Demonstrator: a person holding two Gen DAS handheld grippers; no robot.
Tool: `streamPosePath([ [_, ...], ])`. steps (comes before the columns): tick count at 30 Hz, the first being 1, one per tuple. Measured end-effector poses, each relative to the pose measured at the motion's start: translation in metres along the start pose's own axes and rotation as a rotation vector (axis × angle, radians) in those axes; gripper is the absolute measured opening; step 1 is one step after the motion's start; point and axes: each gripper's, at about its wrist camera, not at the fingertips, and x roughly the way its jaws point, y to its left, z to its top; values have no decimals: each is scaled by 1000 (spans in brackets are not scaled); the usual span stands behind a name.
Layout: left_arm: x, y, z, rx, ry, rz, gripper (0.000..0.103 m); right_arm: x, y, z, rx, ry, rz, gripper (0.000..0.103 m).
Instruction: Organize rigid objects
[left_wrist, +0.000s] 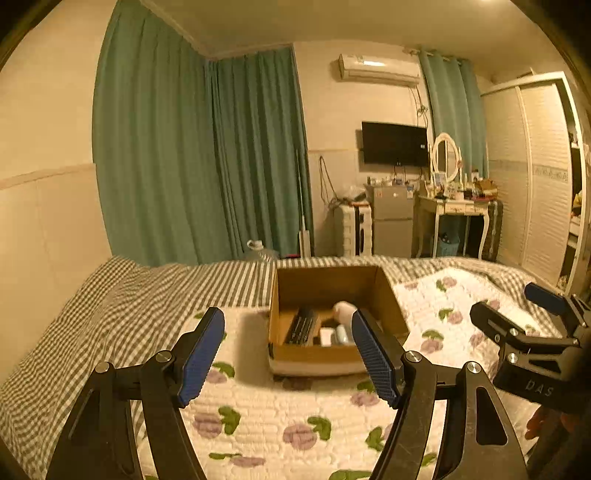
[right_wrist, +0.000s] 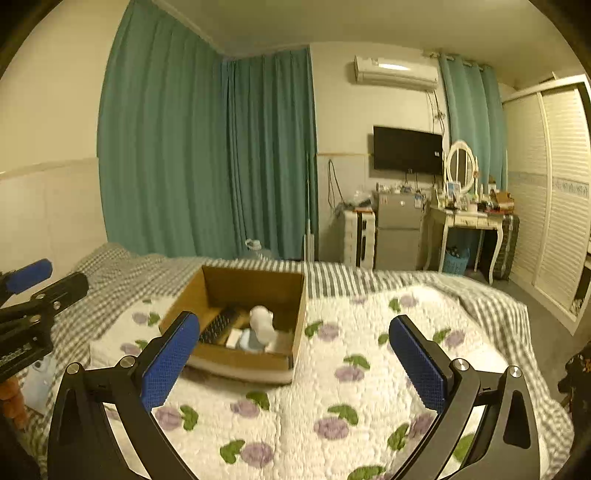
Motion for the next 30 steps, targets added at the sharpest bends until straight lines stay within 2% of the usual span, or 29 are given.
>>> streamPosePath([
  [4, 3, 5, -5, -29, 12, -16, 74, 6, 6, -7, -8, 23, -11, 103],
  [15, 9, 13, -17, -31, 43, -9, 74, 9, 24, -8, -42, 24, -11, 103],
  [30, 7, 13, -17, -23, 50, -26, 74, 11, 18, -7, -8, 55, -20, 103],
])
